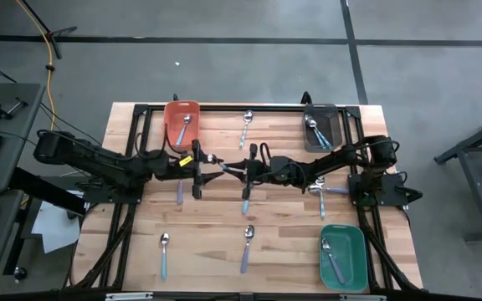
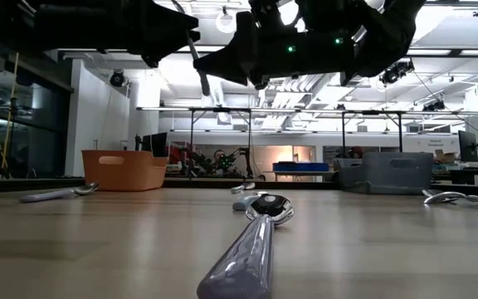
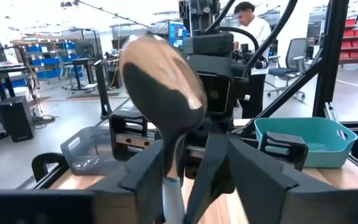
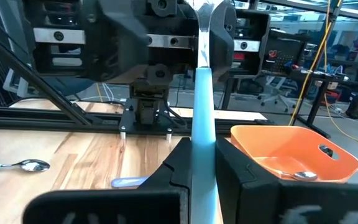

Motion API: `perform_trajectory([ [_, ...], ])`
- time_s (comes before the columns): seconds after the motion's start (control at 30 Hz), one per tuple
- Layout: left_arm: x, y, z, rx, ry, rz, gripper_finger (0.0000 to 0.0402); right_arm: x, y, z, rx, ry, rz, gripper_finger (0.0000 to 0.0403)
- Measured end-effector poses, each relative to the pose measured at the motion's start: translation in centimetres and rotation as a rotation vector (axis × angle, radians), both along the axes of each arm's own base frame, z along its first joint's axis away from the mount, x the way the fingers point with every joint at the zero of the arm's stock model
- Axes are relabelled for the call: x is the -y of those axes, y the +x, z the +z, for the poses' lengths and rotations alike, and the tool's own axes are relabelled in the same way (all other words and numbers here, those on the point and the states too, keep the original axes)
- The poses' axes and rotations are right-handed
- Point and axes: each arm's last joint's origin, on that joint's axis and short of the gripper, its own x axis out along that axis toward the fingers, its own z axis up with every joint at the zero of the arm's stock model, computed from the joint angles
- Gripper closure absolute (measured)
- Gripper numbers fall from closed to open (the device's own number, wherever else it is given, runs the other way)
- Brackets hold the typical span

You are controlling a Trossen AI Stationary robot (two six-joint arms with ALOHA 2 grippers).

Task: Sort silverware by color (type)
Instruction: Put the blue spoon into the orange bin

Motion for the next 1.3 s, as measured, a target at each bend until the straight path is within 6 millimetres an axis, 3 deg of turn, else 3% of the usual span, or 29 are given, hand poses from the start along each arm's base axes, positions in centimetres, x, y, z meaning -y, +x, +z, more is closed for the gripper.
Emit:
perform_trajectory([
  [0.33,0.0,-0.1,0.5,0.041,0.074,-0.020,0.0390,-0.2,0.0,0.1,0.005,0.000,0.037,0.0386],
  [0.47,-0.4,-0.1,0.5,0.040,0.073,-0.010,0.0388,-0.2,0.0,0.1,0.004,0.000,0.028,0.0379],
  [0.67,-1.5,-0.3,0.6,0.035,0.059,0.029,0.0395,0.1,0.0,0.0,0.006,0.062,0.008,0.0336],
  [0.93,-3.3,-2.0,1.3,-0.041,0.055,0.151,0.0396,0.3,0.0,-0.4,-0.035,0.069,-0.066,0.0280],
  [1.13,-5.9,-3.9,2.4,-0.237,-0.021,0.406,0.0397,0.5,-0.3,-0.9,-0.135,0.061,-0.083,0.0270],
  [1.3,-8.8,-4.9,3.3,-0.470,-0.058,0.620,0.0397,0.5,-1.1,0.1,-0.224,0.065,-0.085,0.0296],
])
